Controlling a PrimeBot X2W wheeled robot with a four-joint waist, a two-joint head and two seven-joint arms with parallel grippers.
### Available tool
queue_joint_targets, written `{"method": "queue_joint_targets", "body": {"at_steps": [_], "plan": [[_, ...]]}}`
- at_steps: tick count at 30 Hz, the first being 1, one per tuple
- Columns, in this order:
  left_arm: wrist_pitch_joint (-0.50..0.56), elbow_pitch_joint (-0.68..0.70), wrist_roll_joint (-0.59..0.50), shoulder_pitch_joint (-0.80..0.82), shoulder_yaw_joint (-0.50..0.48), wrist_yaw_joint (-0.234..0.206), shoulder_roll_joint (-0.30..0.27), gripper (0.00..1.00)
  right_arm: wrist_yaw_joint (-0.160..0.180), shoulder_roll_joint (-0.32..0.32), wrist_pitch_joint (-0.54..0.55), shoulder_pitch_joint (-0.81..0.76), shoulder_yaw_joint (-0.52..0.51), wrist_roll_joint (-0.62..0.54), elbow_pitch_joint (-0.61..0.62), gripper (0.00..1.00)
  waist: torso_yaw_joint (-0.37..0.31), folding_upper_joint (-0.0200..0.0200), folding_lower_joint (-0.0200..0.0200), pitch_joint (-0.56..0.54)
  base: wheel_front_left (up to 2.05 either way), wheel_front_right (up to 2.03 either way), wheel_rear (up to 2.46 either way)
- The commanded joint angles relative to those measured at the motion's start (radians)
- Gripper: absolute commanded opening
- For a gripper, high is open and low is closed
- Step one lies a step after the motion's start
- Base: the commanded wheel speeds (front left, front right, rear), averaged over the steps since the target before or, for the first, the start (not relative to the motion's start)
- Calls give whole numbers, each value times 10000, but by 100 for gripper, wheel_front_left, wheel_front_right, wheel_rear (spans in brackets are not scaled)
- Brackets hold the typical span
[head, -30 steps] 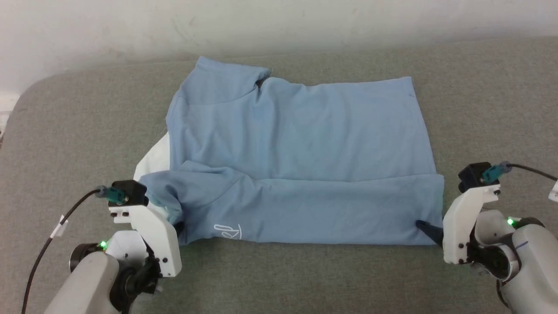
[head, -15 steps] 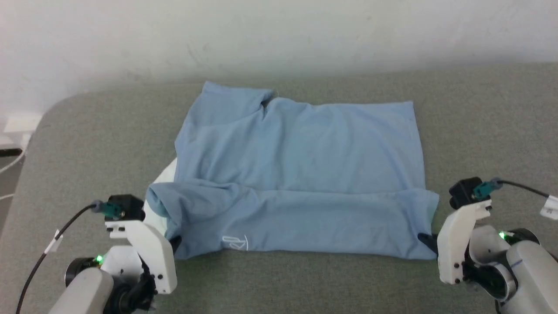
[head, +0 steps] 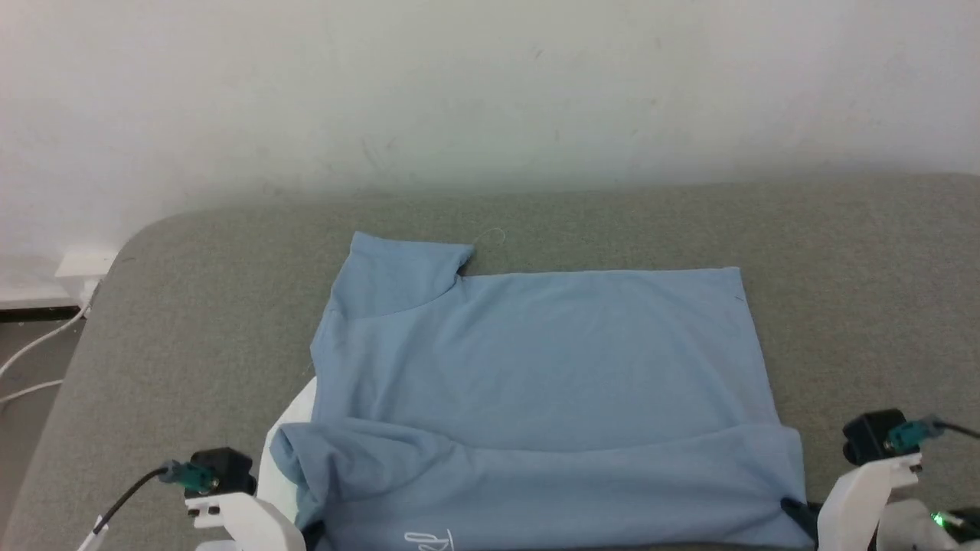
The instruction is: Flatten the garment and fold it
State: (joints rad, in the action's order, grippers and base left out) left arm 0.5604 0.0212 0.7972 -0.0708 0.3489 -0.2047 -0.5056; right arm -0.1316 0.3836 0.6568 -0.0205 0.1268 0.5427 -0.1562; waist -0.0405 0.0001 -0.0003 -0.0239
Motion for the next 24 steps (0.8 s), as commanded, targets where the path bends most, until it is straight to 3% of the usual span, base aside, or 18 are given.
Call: {"method": "queue_joint_targets", "body": {"at_steps": [1, 2, 3, 4, 16, 24], "plan": [[-137, -105, 89, -17, -66, -11, 130, 0, 9, -149, -58, -151, -107, -123, 55, 0, -5, -1, 3, 69, 0, 0, 0], [-201, -277, 162, -6, -54, 20, 259, 35, 9, -286, -210, -270, -196, -262, 94, 8, -12, -1, 3, 128, 0, 0, 0], [-223, -452, 226, 18, -23, 60, 364, 74, 9, -440, -354, -362, -257, -360, 108, 49, -33, -1, 3, 184, 0, 0, 0], [-311, -623, 246, 64, -44, 49, 454, 100, 9, -568, -498, -431, -235, -455, 146, 100, -70, -1, 3, 230, 0, 0, 0], [-2261, -1004, -947, 2211, -827, -429, 367, 100, 9, -2081, -5255, -150, -651, -1748, 1390, 100, -546, -1, 3, 1109, 0, 0, 0], [-3113, -2215, -1505, 5102, -1056, -238, 436, 100, 9, -2559, -6961, 1001, -839, -2301, 2177, 100, -1252, -1, 3, 2904, 0, 0, 0]]}}
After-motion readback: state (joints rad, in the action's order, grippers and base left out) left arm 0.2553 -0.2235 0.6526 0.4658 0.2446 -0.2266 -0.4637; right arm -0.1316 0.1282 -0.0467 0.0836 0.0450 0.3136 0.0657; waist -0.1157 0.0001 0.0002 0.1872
